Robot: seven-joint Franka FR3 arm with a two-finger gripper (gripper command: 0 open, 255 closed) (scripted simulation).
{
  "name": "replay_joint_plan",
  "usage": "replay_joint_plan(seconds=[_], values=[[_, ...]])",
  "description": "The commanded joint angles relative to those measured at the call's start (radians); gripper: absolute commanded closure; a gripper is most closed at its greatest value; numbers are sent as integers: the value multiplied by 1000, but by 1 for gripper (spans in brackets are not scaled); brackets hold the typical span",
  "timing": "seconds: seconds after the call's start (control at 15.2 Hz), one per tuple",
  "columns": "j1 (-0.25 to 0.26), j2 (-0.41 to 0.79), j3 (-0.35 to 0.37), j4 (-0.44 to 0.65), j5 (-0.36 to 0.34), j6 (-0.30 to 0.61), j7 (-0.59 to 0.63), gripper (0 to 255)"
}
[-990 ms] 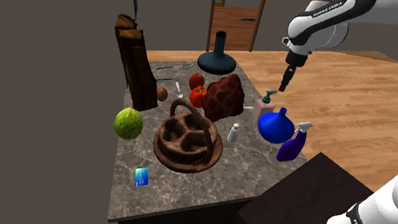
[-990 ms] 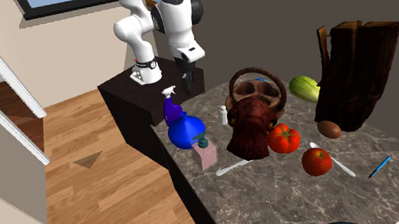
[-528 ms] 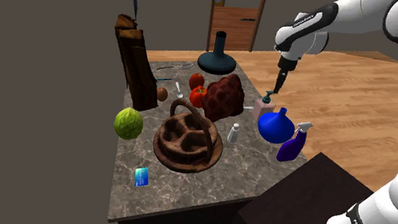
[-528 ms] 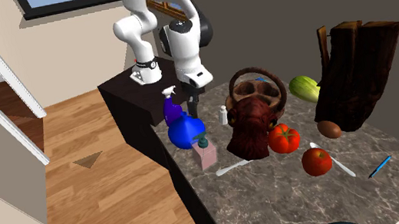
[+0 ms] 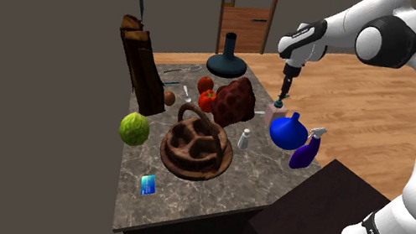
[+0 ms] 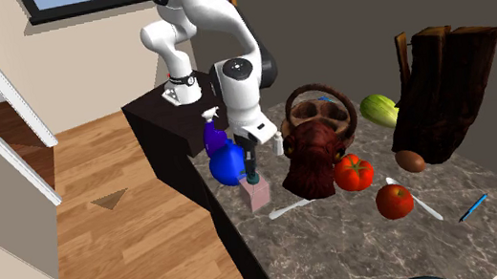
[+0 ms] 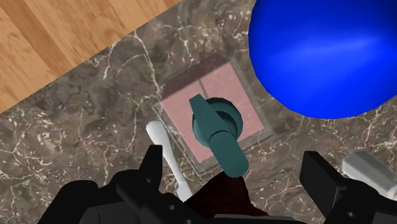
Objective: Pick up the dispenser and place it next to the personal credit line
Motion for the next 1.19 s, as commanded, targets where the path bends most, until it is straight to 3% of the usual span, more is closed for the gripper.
replay_joint_plan(seconds=[0.0, 0.33, 0.86, 0.92, 1.12], values=[[-3, 25, 5, 15, 5, 10, -3, 0], [-7, 68, 16, 7, 17, 60, -11, 0], [-7, 68, 16, 7, 17, 60, -11, 0], [-7, 68, 16, 7, 17, 60, -11, 255], [-7, 68, 16, 7, 17, 60, -11, 255]])
